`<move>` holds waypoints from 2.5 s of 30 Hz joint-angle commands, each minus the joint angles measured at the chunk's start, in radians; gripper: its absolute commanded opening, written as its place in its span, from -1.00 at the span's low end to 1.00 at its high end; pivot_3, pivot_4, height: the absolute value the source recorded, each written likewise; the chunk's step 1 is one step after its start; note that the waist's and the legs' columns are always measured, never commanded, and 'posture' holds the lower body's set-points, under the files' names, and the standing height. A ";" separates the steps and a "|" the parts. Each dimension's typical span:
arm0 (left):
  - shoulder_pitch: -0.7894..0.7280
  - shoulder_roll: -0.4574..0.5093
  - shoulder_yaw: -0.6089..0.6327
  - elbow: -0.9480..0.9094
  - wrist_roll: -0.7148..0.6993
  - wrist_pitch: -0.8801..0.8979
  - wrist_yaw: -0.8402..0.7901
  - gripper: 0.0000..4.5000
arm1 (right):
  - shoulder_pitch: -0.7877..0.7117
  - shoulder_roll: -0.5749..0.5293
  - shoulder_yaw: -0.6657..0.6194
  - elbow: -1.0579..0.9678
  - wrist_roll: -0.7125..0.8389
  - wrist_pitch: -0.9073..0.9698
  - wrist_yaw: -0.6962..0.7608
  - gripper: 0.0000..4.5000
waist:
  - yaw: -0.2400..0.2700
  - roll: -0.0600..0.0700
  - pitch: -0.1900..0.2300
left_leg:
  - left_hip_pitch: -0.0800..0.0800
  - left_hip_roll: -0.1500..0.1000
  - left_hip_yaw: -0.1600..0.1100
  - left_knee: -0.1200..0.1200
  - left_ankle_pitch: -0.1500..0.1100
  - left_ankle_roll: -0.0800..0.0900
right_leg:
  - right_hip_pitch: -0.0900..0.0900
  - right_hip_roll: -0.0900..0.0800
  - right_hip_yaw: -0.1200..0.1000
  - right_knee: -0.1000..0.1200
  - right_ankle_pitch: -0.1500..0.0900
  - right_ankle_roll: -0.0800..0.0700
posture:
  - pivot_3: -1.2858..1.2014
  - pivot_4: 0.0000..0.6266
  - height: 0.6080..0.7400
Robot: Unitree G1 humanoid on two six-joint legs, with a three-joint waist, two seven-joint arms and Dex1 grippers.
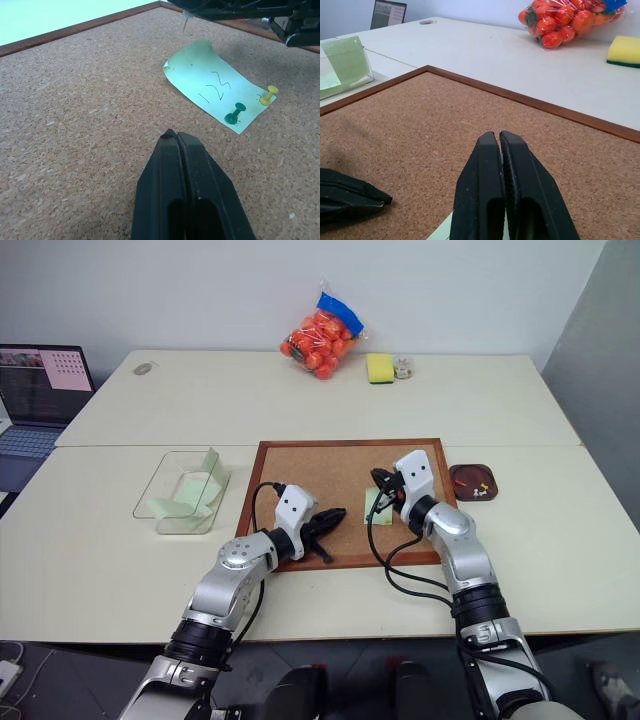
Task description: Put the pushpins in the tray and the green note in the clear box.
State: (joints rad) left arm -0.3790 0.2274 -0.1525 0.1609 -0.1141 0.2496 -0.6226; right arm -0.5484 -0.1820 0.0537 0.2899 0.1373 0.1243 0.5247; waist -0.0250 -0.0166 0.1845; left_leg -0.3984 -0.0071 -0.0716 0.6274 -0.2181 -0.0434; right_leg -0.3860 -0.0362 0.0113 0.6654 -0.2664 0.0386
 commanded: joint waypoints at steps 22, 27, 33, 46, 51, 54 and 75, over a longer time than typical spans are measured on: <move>0.007 -0.009 -0.025 0.020 0.011 0.007 -0.023 -1.00 | -0.084 -0.124 -0.255 0.105 -0.032 0.135 -0.414 -0.90 | 0.001 0.000 0.000 | 0.000 0.000 0.002 0.000 0.000 0.000 | 0.000 0.000 0.002 0.000 0.000 0.000 | 0.03 -0.52 1.00; 0.012 -0.008 -0.024 0.016 0.012 0.006 -0.020 -1.00 | -0.086 -0.122 -0.260 0.124 -0.020 0.164 -0.422 -0.45 | 0.001 0.000 0.000 | 0.000 0.000 0.002 0.000 0.000 0.000 | 0.000 0.000 0.002 0.000 0.000 0.000 | 0.03 -0.52 1.00; 0.013 -0.009 -0.024 0.015 0.014 0.004 -0.017 -1.00 | -0.091 -0.124 -0.263 0.138 -0.021 0.162 -0.429 0.11 | 0.001 0.000 0.000 | 0.000 0.000 0.002 0.000 0.000 0.000 | 0.000 0.000 0.002 0.000 0.000 0.000 | 0.03 -0.52 1.00; 0.012 -0.015 -0.026 0.018 0.016 0.004 -0.016 -1.00 | -0.026 -0.155 -0.205 0.017 -0.021 0.110 -0.300 0.98 | 0.002 0.000 0.000 | 0.000 0.000 0.002 -0.001 0.000 0.000 | 0.000 0.000 0.002 -0.001 0.000 0.000 | 0.03 -0.52 1.00; 0.021 -0.016 -0.026 0.011 0.017 0.007 -0.016 -1.00 | 0.089 -0.182 -0.128 -0.194 0.090 0.129 -0.029 0.98 | 0.000 0.000 0.000 | 0.000 0.000 0.002 -0.001 0.000 0.000 | 0.000 0.000 0.001 -0.001 0.000 0.000 | 0.03 -0.52 1.00; 0.027 -0.016 -0.026 0.007 0.017 0.008 -0.016 -1.00 | 0.139 -0.199 -0.082 -0.260 0.118 0.139 0.073 0.98 | 0.000 0.000 0.000 | 0.000 0.000 0.001 0.000 0.000 0.000 | 0.000 0.000 0.001 -0.001 -0.001 0.002 | 0.03 -0.52 1.00; 0.042 -0.001 -0.018 -0.022 0.016 0.022 -0.009 -1.00 | 0.206 -0.185 0.075 -0.223 0.086 0.079 0.248 0.98 | -0.001 0.000 0.000 | 0.000 0.000 0.001 -0.001 0.000 0.000 | 0.000 0.000 0.001 -0.002 -0.003 0.005 | 0.03 -0.52 1.00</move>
State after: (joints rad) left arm -0.3611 0.2253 -0.1502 0.1352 -0.0984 0.2553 -0.6233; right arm -0.3408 -0.3702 0.1269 0.0717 0.2295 0.2311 0.7640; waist -0.0264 -0.0163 0.1844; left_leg -0.3986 -0.0070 -0.0705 0.6267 -0.2182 -0.0433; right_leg -0.3861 -0.0362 0.0121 0.6636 -0.2692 0.0436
